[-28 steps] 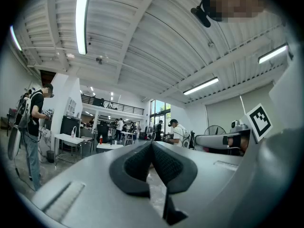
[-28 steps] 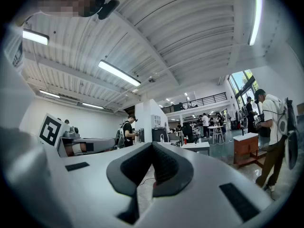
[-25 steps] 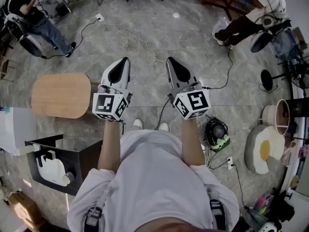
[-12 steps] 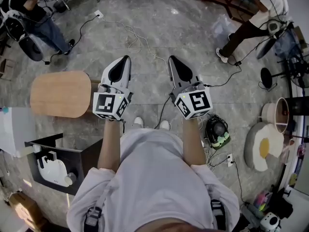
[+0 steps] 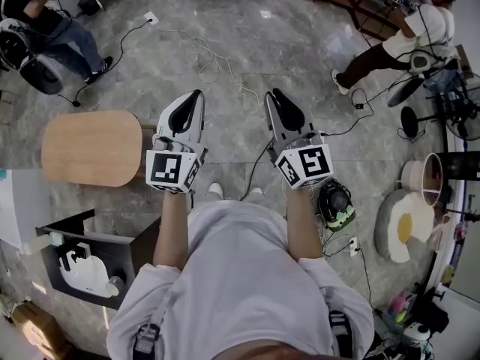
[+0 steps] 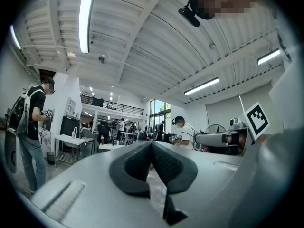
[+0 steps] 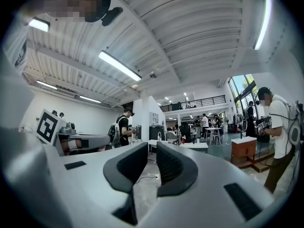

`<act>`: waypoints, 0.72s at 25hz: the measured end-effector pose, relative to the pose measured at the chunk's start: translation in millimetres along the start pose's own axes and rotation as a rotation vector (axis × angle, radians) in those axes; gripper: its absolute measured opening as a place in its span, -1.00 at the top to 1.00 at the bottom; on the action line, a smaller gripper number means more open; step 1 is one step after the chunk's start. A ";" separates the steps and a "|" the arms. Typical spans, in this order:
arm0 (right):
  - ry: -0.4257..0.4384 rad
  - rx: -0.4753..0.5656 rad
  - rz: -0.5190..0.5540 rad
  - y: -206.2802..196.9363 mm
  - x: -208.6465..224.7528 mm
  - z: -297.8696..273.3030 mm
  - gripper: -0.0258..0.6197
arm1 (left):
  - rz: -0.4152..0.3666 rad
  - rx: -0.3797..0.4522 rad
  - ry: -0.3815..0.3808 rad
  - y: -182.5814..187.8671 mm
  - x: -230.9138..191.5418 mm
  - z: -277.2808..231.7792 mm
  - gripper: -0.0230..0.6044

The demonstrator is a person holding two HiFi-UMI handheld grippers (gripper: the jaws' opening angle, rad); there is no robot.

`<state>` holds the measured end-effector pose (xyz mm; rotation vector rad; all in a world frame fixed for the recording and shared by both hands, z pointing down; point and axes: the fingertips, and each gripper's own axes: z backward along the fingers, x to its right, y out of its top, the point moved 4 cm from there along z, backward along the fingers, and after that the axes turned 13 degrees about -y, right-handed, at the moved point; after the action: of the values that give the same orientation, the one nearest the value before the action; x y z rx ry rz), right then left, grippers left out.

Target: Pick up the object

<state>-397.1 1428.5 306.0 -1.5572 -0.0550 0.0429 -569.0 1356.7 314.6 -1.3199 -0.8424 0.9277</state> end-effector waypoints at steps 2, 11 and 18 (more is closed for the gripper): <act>-0.005 -0.007 0.008 -3.1 -9.0 -10.1 0.68 | 0.015 0.003 -0.006 -4.0 -15.2 3.7 0.93; -0.023 -0.046 -0.010 -21.8 6.7 -102.3 0.51 | 0.069 -0.017 0.003 -30.3 -99.2 -44.4 0.93; -0.025 -0.034 -0.053 -40.8 84.9 -240.5 0.48 | -0.005 -0.053 0.050 -46.0 -200.4 -157.0 0.93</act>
<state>-297.7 1193.2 344.4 -1.5881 -0.1179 0.0196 -504.7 1108.8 350.8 -1.3802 -0.8364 0.8702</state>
